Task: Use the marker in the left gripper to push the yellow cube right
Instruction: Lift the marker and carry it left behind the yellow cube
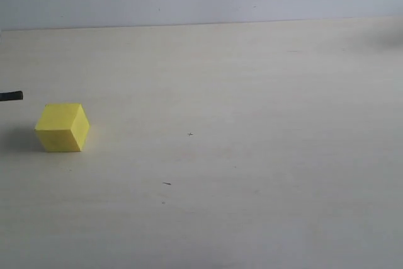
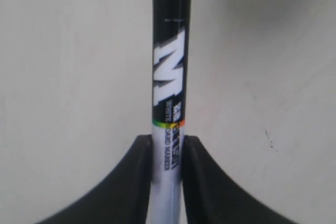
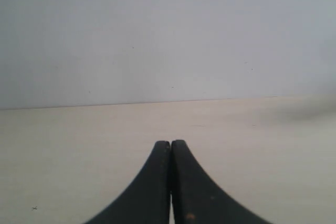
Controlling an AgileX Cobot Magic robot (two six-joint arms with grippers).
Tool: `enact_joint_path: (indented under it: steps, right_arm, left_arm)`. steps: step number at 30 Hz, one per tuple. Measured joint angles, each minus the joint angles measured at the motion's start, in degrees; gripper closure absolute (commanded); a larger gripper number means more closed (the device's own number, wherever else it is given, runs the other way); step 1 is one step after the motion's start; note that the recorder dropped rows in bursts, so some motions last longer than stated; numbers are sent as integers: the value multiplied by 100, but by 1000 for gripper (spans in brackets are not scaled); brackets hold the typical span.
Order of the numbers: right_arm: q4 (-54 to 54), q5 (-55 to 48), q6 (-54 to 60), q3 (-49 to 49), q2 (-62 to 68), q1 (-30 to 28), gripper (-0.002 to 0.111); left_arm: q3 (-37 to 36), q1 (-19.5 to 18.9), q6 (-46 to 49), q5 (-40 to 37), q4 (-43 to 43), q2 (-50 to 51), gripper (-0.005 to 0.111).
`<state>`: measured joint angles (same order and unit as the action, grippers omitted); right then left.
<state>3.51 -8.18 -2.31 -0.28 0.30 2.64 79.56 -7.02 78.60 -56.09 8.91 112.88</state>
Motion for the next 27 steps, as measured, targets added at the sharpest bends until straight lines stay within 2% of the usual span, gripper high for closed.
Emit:
enact_joint_path:
  steps: [2, 6, 10, 17, 22, 27]
  right_arm:
    - [0, 0, 0, 0, 0, 0, 108]
    - [0, 0, 0, 0, 0, 0, 108]
    - [0, 0, 0, 0, 0, 0, 108]
    - [0, 0, 0, 0, 0, 0, 108]
    - [0, 0, 0, 0, 0, 0, 108]
    - [0, 0, 0, 0, 0, 0, 108]
  left_arm:
    - [-174, -97, 277, 268, -197, 10, 107]
    - [-201, -97, 83, 545, -118, 10, 107]
    - [-201, -97, 921, 575, -106, 206, 107]
    - [-201, -110, 1188, 923, -116, 643, 107]
    - [-201, -133, 1244, 966, -311, 715, 107]
    - [-201, -144, 1408, 655, -459, 704, 107]
